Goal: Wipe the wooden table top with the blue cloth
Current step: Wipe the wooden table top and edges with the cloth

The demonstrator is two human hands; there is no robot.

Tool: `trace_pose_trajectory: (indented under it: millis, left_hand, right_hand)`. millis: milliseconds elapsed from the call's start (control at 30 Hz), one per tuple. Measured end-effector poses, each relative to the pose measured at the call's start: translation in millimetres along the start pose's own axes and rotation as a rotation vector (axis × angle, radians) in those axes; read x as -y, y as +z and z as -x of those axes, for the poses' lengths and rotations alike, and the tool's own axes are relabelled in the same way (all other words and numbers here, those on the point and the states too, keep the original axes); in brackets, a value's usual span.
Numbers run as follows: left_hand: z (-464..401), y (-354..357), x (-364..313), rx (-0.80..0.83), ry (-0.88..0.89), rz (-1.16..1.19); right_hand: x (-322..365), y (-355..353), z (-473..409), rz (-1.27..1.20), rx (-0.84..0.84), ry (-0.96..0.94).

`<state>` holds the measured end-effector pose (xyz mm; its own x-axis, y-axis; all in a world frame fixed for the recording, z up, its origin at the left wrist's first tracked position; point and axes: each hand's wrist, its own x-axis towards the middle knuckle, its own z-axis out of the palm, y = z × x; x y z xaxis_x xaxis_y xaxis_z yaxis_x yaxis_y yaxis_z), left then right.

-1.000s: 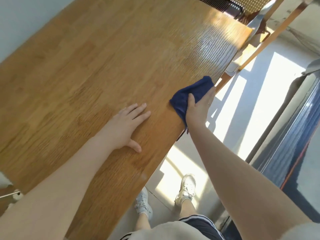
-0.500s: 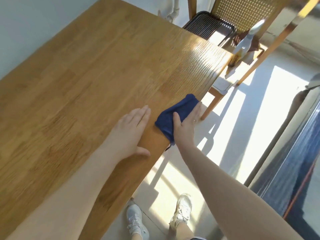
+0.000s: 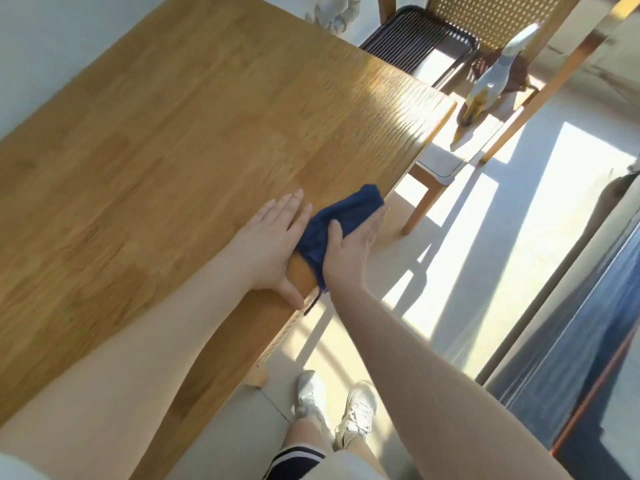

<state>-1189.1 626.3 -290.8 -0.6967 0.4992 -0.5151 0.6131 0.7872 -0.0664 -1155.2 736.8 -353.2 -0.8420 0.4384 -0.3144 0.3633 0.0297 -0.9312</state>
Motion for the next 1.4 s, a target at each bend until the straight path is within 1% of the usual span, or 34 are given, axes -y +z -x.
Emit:
trace_pose_trajectory:
  millis: [100,167,233,333,433,500,567,633,700,833,933,1033,1067,1100,1167,1233,1300,1333,1400]
  left_hand:
    - [-1.7,3.5,2.0,-0.002,0.018,0.000]
    - [-3.7,3.8,2.4,0.016,0.015,-0.004]
    - [-3.1,-0.9,-1.1,0.040,0.026,-0.038]
    - [-8.4,-20.3,0.1,0.085,0.059,-0.044]
    - [-27.4,-46.9,15.5,-0.002,0.142,-0.012]
    - [-43.5,-63.2,24.3,-0.068,0.202,-0.023]
    - [-59.2,-75.3,26.7,-0.094,0.214,-0.027]
    - [-74.7,-84.5,27.7,-0.113,0.201,0.008]
    - [-90.8,-90.7,31.2,-0.141,0.183,0.068]
    - [-121.4,-100.4,36.2,-0.164,0.091,0.202]
    - [-145.9,-108.7,36.7,-0.132,-0.027,0.327]
    - [-170.9,-120.5,42.1,-0.114,-0.181,0.426]
    - [-178.1,-123.4,44.1,-0.124,-0.214,0.412]
    - [-185.3,-126.4,46.1,-0.130,-0.237,0.382]
    - [-199.1,-131.6,51.9,-0.101,-0.281,0.351]
    - [-208.0,-133.6,55.9,-0.035,-0.364,0.380]
    - [-214.1,-134.6,54.6,0.012,-0.428,0.392]
    - [-217.0,-135.1,53.0,0.027,-0.446,0.377]
    - [-220.4,-135.5,49.8,0.039,-0.491,0.340]
  right_hand:
    - [11.9,-21.5,-51.2,0.038,-0.052,-0.045]
    - [16.0,-30.8,-70.2,0.069,-0.072,-0.078]
    - [14.0,-32.0,-72.3,0.066,-0.076,-0.071]
    - [8.6,-22.7,-40.2,0.134,-0.063,-0.023]
    - [13.3,-13.7,-26.7,0.158,-0.068,-0.008]
    - [21.2,-17.8,-59.5,0.142,-0.122,-0.002]
    - [36.1,-33.1,-108.9,0.071,-0.208,0.046]
    - [49.7,-50.6,-149.6,0.053,-0.251,0.090]
    - [54.2,-58.8,-163.2,0.114,-0.246,0.079]
    - [38.7,-46.1,-127.2,0.214,-0.183,-0.002]
    - [32.2,-41.9,-124.3,0.259,-0.173,-0.032]
    - [49.2,-58.2,-175.3,0.291,-0.202,0.001]
    - [55.0,-67.9,-195.1,0.309,-0.179,0.002]
    - [59.4,-79.3,-212.7,0.367,-0.122,-0.037]
    - [66.2,-103.2,-238.6,0.594,0.079,-0.211]
    - [74.8,-117.4,-260.8,0.793,0.326,-0.379]
    - [89.6,-110.3,-284.4,0.909,0.579,-0.459]
    - [97.6,-97.6,-297.2,0.915,0.689,-0.504]
    - [110.0,-62.3,-315.7,0.894,0.835,-0.599]
